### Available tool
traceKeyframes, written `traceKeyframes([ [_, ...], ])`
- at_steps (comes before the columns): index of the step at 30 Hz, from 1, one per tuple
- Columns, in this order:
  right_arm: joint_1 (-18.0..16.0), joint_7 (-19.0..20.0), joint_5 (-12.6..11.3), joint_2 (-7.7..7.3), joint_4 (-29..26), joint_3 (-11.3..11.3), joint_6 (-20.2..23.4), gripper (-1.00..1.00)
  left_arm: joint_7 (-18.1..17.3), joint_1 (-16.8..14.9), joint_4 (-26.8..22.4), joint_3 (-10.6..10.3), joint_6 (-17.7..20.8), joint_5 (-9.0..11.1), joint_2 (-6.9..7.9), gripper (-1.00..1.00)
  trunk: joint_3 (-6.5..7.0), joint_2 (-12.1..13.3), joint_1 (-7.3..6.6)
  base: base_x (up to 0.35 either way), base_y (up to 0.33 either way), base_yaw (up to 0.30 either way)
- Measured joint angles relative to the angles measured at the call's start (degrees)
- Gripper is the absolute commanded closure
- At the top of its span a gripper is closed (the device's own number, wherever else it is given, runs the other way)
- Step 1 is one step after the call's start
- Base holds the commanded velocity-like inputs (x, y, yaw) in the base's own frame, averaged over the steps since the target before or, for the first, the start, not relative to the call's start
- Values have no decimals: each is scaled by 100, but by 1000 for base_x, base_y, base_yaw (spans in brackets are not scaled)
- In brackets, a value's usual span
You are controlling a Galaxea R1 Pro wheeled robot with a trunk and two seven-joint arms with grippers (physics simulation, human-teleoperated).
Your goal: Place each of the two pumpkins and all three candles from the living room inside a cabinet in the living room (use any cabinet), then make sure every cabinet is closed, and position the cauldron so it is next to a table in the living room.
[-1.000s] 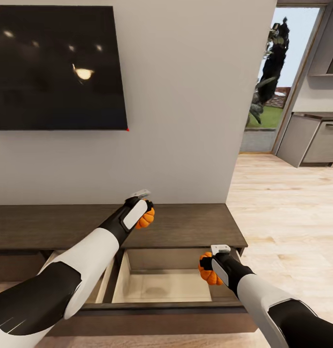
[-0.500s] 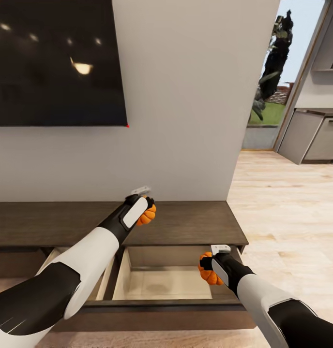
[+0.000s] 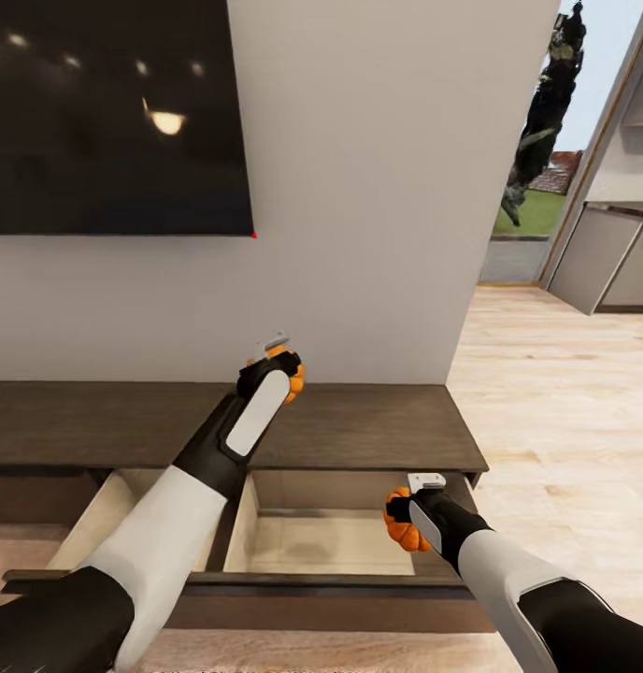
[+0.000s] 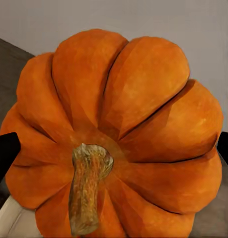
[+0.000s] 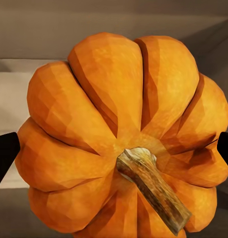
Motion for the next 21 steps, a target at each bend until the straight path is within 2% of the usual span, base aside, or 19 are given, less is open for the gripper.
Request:
traceKeyframes([
  [1,0,1,-7,5,0,-1,-2,100,320,152,-569,-106,500,51,0,100,-9,0,0,0,0,82],
  [2,0,0,2,6,0,1,-2,100,359,179,-677,-119,615,41,0,100,-18,0,0,0,0,83],
  [5,0,1,0,8,0,0,-2,100,463,243,-923,-151,913,240,0,100,-44,1,0,0,0,85],
  [7,0,1,0,8,0,0,-3,100,492,260,-988,-165,997,348,0,100,-62,1,1,0,0,86],
  [9,0,1,1,9,0,0,-3,100,500,264,-1006,-175,1027,372,0,100,-79,1,1,0,0,87],
  [21,0,-12,2,0,6,-11,-2,100,504,266,-1004,-181,1045,382,0,100,-184,1,1,0,0,87],
])
